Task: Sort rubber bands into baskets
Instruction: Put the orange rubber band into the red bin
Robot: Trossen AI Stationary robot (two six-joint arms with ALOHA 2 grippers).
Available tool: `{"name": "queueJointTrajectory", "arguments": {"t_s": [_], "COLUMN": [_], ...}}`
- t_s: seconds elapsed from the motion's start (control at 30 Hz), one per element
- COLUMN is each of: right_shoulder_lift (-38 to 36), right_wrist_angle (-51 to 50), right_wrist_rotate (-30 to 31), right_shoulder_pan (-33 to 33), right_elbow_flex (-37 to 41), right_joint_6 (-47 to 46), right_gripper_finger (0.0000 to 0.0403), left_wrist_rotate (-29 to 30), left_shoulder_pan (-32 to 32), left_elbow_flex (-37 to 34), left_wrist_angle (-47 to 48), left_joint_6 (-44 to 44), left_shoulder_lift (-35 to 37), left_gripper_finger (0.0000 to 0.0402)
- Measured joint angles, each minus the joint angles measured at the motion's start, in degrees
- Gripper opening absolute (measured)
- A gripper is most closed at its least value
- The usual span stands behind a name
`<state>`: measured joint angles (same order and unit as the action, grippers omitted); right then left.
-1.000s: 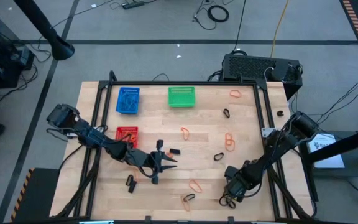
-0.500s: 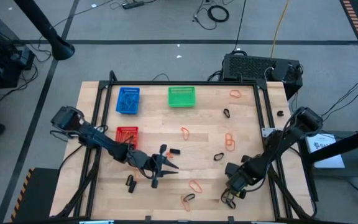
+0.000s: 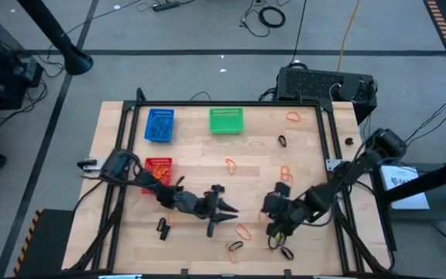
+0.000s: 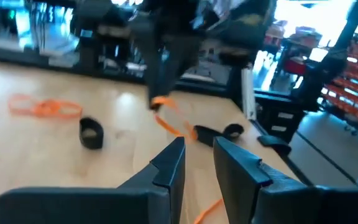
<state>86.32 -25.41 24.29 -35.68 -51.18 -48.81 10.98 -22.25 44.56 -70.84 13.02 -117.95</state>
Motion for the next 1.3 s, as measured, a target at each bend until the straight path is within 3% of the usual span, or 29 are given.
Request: {"name": "queueJointTrajectory", "arguments": {"t_s": [0.13, 0.27, 0.97, 1.3], "right_shoulder_lift": [1.6, 1.9, 1.9, 1.9], "right_wrist_angle": [12.1, 16.7, 17.1, 17.0], "right_wrist_rotate": [-0.3, -0.6, -0.2, -0.1], "right_shoulder_pan": [2.0, 3.1, 5.7, 5.7], "right_elbow_flex": [0.0, 0.0, 0.0, 0.0], "right_joint_6": [9.0, 13.3, 15.0, 15.0], "right_gripper_finger": [0.0000, 0.0000, 0.0000, 0.0000], "left_wrist_rotate": [-0.2, -1.4, -2.6, -3.9], "left_shoulder_pan": [1.0, 1.0, 1.1, 1.1], "left_elbow_flex": [4.7, 7.8, 9.0, 9.0], "left_wrist_angle": [3.6, 4.7, 5.2, 0.2], "left_joint_6": [3.0, 3.1, 2.5, -1.8], "left_shoulder_lift": [-3.9, -6.3, -7.3, -7.3], "left_gripper_finger": [0.0090, 0.0090, 0.0090, 0.0090]}}
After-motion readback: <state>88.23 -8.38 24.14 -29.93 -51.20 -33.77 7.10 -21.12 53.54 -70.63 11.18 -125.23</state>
